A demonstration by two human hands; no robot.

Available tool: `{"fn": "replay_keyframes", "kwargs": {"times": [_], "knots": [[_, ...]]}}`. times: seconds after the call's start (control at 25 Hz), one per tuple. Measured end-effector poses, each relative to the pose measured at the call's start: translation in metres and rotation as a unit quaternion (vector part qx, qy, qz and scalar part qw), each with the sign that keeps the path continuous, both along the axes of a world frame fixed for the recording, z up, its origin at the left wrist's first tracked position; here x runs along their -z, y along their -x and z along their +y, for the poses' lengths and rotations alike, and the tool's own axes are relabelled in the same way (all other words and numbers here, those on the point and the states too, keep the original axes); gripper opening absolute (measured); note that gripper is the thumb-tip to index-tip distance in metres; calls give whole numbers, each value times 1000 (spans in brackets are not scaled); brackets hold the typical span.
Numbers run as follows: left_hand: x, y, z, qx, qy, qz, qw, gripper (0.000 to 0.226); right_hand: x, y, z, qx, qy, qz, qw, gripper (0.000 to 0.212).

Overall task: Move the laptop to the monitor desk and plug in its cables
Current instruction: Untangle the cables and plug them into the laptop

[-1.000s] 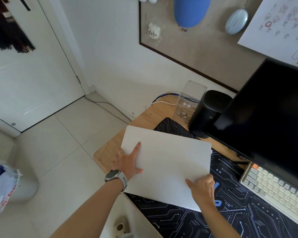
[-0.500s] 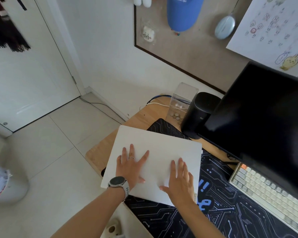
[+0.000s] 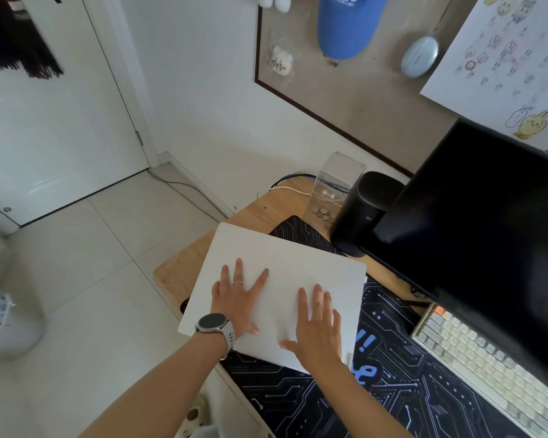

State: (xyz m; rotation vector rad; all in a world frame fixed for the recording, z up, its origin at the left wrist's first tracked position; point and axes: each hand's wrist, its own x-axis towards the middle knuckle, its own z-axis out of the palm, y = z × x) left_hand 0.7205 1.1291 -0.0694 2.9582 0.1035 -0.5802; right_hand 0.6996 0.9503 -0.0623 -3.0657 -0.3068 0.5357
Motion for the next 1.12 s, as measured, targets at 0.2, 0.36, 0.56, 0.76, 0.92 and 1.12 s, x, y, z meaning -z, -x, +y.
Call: {"fn": "replay_keyframes", "kwargs": {"times": [0.2,0.36,0.56,0.76,0.92,1.12], "knots": [[-5,3,0,0,2,15,1000,121,-3,-2,8,-1,21,12,1000,115],[-26,-8,5,-49,71,60,995,99,-13,-7,11,-14,-7,-20,1000,111],[-68,-21,36,-110,135,44,984,98,-47,-35,33,-3,-37,-103,994,110],[-107,-35,91,-111,202,9,973,86,-82,-69,83,15,-78,-159,984,105],[-130,-38,161,-116,366,-15,923,60,-90,-84,133,53,-74,-155,984,98],[-131,-57,251,-196,447,-90,868,31,-86,-83,190,93,-70,-145,983,97]]}}
